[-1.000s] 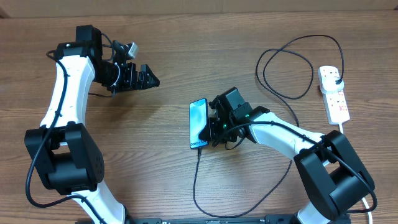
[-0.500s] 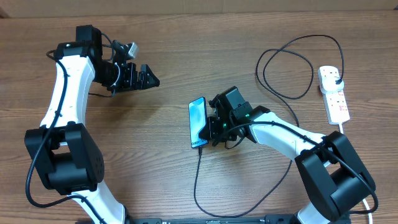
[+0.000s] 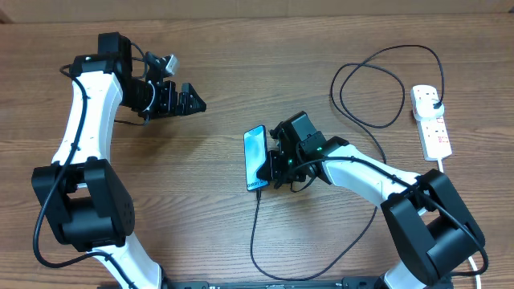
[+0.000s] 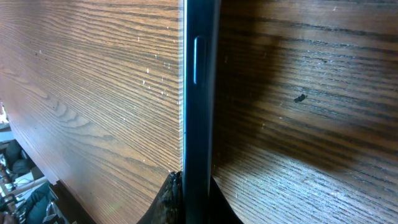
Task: Plug charger to phone and switch on socket
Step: 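Hold the phone on the table with the right gripper, then open the right gripper and lift it away from the phone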
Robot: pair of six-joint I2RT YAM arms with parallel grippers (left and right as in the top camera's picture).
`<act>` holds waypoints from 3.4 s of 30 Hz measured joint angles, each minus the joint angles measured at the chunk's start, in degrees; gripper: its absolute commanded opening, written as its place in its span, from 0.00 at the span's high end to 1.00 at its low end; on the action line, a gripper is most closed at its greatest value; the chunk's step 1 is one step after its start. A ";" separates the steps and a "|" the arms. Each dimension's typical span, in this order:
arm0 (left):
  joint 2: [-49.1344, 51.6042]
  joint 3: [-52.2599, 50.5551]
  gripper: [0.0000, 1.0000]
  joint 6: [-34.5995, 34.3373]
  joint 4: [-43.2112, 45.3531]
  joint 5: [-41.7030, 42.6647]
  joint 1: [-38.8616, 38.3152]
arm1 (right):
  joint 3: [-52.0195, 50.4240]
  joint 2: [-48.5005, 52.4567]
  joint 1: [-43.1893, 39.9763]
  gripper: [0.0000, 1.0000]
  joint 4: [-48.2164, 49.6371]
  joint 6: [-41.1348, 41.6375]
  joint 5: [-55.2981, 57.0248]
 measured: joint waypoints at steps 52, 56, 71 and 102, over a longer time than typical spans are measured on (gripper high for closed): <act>0.00 0.00 0.00 0.00 0.02 -0.15 0.00 | -0.07 0.02 -0.02 0.24 -0.98 -1.05 5.84; 0.00 0.00 0.00 0.00 0.00 -0.13 0.00 | -0.04 -0.04 0.00 0.00 -0.70 -1.29 5.05; 0.00 0.00 0.00 0.00 0.02 -0.15 0.00 | 0.39 -2.51 -1.29 0.00 -8.02 2.64 4.94; 0.00 0.00 0.00 0.00 0.09 -0.15 0.00 | 3.52 -11.87 -7.89 0.00 -22.23 3.06 16.83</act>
